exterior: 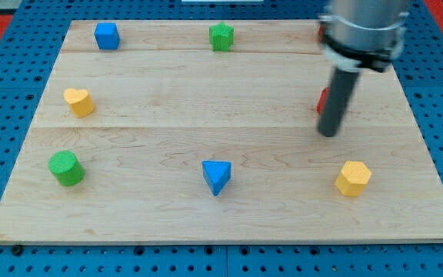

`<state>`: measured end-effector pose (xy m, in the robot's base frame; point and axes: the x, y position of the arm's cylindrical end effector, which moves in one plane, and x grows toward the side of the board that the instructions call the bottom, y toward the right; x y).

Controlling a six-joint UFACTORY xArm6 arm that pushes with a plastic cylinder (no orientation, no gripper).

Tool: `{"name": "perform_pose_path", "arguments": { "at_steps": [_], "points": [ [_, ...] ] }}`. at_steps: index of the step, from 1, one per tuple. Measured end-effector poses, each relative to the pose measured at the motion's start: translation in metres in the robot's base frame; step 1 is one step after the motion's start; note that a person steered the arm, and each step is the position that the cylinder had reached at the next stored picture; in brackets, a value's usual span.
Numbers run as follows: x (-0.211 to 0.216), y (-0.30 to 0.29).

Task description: Drag the yellow hexagon slightly towards the top left side of the blue triangle

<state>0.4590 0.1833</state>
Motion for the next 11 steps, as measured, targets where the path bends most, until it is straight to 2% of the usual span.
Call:
{"name": "perform_pose_path", "arguments": {
  "at_steps": [1, 2, 3, 4, 5, 6, 7, 8, 9, 10, 11],
  "points": [
    [0.049, 0.054],
    [0.126, 0.030],
    [0.116, -0.018],
    [0.081, 0.030],
    [0.075, 0.060],
    [0.062, 0.010],
    [0.039, -0.003],
    [0.046, -0.020],
    [0.051, -0.009],
    [0.086, -0.032],
    [0.102, -0.079]
  ]
}}
